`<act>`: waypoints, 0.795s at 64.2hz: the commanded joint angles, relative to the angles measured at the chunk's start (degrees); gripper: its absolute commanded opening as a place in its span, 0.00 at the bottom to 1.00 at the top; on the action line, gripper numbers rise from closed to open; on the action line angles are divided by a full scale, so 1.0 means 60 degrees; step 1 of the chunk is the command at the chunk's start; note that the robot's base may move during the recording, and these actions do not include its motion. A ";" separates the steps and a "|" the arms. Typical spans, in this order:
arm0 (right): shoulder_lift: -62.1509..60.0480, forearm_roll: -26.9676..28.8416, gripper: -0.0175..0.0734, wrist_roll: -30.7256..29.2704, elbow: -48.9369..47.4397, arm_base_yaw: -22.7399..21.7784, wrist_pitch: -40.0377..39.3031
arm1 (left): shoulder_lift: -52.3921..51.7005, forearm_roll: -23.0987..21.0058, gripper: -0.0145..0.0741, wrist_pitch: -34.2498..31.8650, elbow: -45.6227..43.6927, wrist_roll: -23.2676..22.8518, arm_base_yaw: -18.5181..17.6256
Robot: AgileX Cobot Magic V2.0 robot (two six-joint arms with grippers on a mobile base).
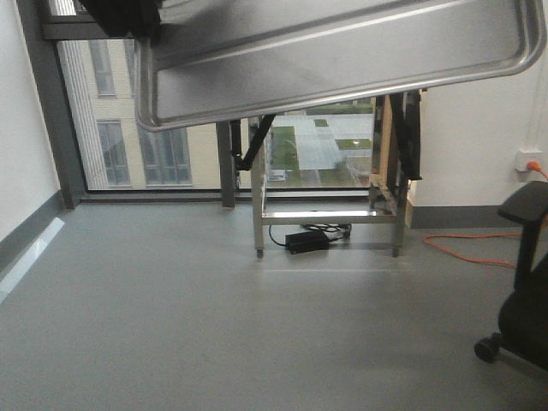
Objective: Grab silver tray and place in blue box
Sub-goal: 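Hold the silver tray with both grippers while driving to the bin rack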
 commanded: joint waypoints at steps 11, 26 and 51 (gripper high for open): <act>-0.0253 -0.0290 0.25 -0.0150 -0.0289 0.0003 -0.0646 | -0.0736 -0.0209 0.05 -0.0210 -0.0376 -0.0164 -0.0078; -0.0253 -0.0290 0.25 -0.0150 -0.0289 0.0003 -0.0646 | -0.0831 0.0002 0.05 -0.0210 -0.0376 -0.0164 -0.0078; -0.0253 -0.0290 0.25 -0.0150 -0.0289 0.0003 -0.0646 | -0.0831 0.0233 0.05 -0.0062 -0.0376 -0.0164 -0.0078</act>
